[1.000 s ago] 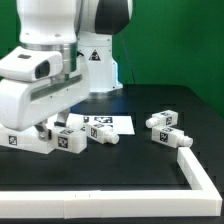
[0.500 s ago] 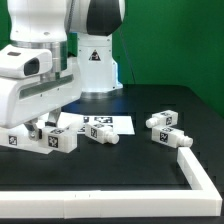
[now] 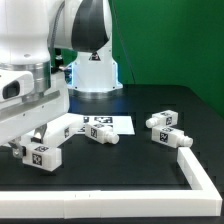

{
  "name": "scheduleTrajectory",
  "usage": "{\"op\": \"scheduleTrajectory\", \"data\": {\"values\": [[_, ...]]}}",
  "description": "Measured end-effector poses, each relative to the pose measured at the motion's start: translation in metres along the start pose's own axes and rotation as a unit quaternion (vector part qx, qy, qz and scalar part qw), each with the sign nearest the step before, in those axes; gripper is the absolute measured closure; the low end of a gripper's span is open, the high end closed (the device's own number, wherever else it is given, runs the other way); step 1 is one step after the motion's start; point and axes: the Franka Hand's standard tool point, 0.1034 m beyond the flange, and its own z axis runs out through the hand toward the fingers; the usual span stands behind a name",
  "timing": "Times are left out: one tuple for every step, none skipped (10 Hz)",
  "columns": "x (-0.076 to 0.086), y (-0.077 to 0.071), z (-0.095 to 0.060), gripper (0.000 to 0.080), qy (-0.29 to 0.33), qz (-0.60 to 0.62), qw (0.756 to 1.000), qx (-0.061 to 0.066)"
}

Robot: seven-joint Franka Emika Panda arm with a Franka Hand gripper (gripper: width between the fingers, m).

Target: Assemble one leg

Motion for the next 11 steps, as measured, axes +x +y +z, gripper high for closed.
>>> {"op": "scheduleTrajectory", "data": {"values": [[-0.002,-0.003,0.005,0.0514,-0.002,0.001,1.0,0.006],[-0.001,-0.002,0.005,0.0514,-0.002,0.001,1.0,0.006],[-0.001,-0.003,0.006,0.0416,-0.002,0.001,1.0,0.006],[-0.001,-0.003,0.006,0.0262,-0.002,0.0,1.0,0.006],[-0.002,-0.003,0.004,0.0262,-0.004,-0.003,1.0,0.006],[-0.007,-0.008,-0.008,0.017,-0.007,-0.008,1.0,0.004],[-0.016,-0.016,-0.021,0.017,-0.005,-0.027,1.0,-0.004],[-0.027,-0.024,-0.026,0.0154,-0.004,-0.046,0.999,-0.01],[-0.039,-0.027,-0.026,0.0154,-0.003,-0.073,0.997,-0.018],[-0.048,-0.029,-0.025,0.0151,-0.005,-0.075,0.997,-0.015],[-0.056,-0.028,-0.024,0.0151,-0.003,-0.068,0.998,-0.012]]}}
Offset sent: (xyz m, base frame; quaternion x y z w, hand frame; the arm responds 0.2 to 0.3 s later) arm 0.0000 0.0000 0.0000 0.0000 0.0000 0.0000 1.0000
